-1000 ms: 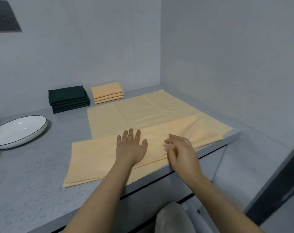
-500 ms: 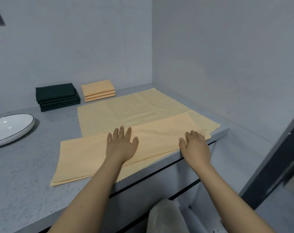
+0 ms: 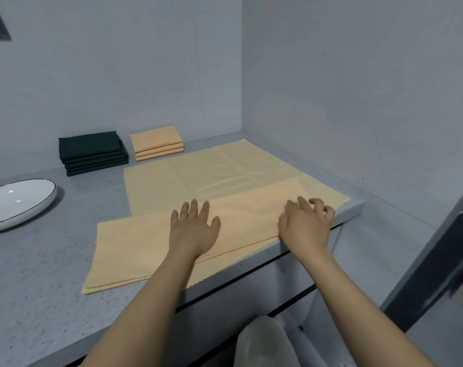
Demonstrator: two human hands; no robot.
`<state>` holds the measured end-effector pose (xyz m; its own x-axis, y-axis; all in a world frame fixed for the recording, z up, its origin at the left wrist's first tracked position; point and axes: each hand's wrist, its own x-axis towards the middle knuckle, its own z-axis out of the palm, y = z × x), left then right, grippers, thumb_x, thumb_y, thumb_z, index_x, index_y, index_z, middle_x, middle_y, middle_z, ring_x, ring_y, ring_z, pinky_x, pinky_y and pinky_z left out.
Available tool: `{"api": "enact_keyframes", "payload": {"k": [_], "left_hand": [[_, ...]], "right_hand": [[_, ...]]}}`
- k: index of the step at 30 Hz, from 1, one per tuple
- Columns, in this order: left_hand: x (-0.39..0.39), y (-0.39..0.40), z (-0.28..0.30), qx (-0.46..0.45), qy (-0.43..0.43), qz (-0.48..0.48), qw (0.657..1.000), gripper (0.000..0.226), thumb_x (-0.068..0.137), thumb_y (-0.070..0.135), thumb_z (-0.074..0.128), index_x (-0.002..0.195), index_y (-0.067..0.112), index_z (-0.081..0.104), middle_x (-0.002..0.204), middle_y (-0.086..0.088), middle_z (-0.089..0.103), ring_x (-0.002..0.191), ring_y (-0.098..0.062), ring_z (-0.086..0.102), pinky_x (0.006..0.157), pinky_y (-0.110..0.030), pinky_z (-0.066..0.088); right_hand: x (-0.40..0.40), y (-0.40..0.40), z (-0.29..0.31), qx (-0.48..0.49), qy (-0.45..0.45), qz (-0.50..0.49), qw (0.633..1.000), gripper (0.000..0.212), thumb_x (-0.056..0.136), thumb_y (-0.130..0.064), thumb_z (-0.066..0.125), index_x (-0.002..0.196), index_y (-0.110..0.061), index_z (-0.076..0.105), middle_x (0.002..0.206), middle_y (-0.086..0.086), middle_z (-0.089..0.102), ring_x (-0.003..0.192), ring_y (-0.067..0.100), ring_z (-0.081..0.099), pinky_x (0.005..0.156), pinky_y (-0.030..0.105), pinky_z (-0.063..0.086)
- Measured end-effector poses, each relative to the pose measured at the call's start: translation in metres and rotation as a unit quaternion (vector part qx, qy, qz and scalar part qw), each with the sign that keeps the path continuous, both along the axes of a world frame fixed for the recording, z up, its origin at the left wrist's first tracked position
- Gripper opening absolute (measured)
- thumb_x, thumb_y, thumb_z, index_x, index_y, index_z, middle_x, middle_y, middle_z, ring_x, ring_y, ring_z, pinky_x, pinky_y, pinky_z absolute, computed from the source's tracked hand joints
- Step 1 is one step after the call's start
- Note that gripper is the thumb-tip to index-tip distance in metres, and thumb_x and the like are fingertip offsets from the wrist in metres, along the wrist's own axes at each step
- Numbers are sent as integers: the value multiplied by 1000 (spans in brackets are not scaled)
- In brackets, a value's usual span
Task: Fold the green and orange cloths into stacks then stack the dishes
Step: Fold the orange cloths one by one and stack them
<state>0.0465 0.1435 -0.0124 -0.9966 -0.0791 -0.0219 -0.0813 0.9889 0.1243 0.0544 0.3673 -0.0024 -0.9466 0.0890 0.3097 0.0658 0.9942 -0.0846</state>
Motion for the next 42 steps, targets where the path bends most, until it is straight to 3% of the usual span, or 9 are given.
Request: {"api": "enact_keyframes", "payload": {"k": [8, 13, 18, 28, 36, 39, 42], "left_hand": [[2, 1, -2, 8, 0, 0, 1000, 61, 98, 51, 11, 153, 28, -1, 160, -2, -7, 147, -20, -9, 119, -42, -6], [2, 0, -2, 12, 10, 0, 1000, 59, 99, 48, 12, 153, 28, -1, 160, -1, -7, 147, -19, -9, 119, -42, -5], [-2, -1, -1, 5, 9, 6, 1000, 59, 99, 48, 10, 153, 28, -3, 160, -1, -9, 147, -20, -11, 119, -42, -6], [-2, -1, -3, 3, 2, 3, 1000, 59, 99, 49, 9, 152, 28, -5, 160, -2, -11, 147, -20, -12, 119, -42, -7], [0, 1, -2, 8, 3, 2, 1000, 59, 99, 48, 9, 153, 27, -4, 160, -2, -10, 147, -20, -12, 119, -43, -6], [1, 0, 0, 14, 3, 0, 1000, 59, 99, 47, 9, 153, 26, -3, 160, -2, -10, 147, -21, -11, 119, -43, -6], [1, 1, 1, 21, -1, 0, 1000, 58, 99, 45, 10, 153, 26, -3, 160, -2, -10, 147, -20, -12, 119, -43, -6]], "right_hand": [[-36, -71, 15, -44, -35, 176, 983, 42, 99, -26, 29, 137, -20, 46, 142, 2, 45, 132, 24, 31, 107, 37, 18], [-55, -100, 5, -87, -130, 275, 949, 46, 102, -28, 25, 148, -20, 28, 156, 4, 23, 144, 21, 14, 115, 34, 10], [-72, -83, -5, -59, -157, 244, 955, 51, 102, -39, 15, 151, -28, 12, 159, -6, 8, 146, 15, 2, 119, 36, 0], [-108, 7, -6, -41, -185, 80, 979, 59, 98, -51, 10, 152, -29, 3, 159, -6, -1, 147, 16, -1, 119, 39, 0], [-108, 5, -1, -16, -178, 62, 982, 58, 100, -45, 10, 152, -21, 2, 160, 3, 0, 147, 22, -2, 118, 41, -6], [-91, -22, 6, -24, -112, 118, 986, 53, 102, -34, 14, 152, -17, 9, 159, 5, 6, 147, 20, 0, 118, 39, -8], [-71, -67, 7, -131, -101, 253, 953, 49, 103, -26, 21, 151, -16, 19, 158, 4, 14, 146, 18, 6, 117, 33, -4]]}}
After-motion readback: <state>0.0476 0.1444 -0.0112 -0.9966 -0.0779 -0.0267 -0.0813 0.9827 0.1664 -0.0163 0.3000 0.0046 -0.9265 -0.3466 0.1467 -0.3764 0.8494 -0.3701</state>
